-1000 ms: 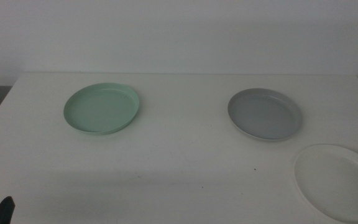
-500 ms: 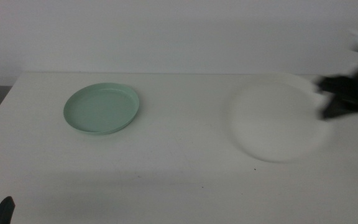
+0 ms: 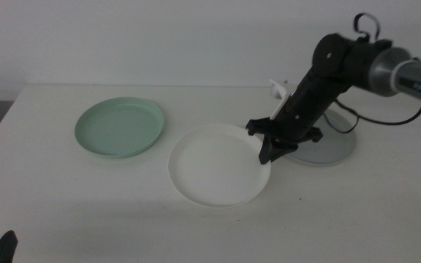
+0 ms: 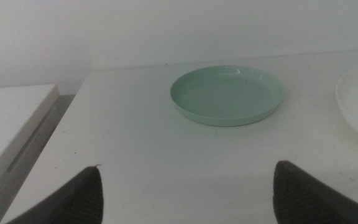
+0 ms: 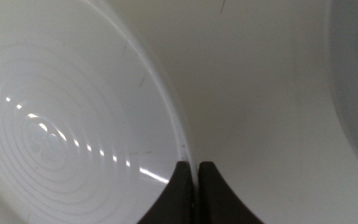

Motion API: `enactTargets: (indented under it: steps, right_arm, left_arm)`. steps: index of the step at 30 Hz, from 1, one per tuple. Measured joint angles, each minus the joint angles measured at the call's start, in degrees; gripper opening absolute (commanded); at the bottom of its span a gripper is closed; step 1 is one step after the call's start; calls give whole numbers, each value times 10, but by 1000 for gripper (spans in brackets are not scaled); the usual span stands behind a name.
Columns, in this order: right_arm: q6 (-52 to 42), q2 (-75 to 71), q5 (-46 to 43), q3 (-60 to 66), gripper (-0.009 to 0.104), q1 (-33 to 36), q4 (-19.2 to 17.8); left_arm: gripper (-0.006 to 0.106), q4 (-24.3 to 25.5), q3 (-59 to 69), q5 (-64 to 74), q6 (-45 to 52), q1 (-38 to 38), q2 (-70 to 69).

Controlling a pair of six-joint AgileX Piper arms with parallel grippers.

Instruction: Stack the three bowls on top of each other.

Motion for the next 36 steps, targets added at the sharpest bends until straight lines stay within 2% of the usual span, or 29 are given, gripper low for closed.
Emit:
enactTargets:
  steps: [17, 19, 22, 30, 32, 36]
  right_arm:
    - [2, 37, -27, -12, -2, 0, -6]
    - [2, 37, -27, -12, 1, 0, -10]
    - [2, 37, -27, -12, 12, 0, -18]
    - [2, 37, -25, -17, 72, 0, -21]
    - [2, 37, -11, -32, 78, 0, -24]
    - [6, 25, 25, -104, 78, -3, -49]
  left_arm:
    - [94, 0, 0, 0, 0, 0, 0]
    - [94, 0, 0, 0, 0, 0, 0]
    - [94, 0, 0, 0, 0, 0, 0]
    - [94, 0, 0, 0, 0, 0, 0]
    - [94, 0, 0, 0, 0, 0, 0]
    - [94, 0, 0, 0, 0, 0, 0]
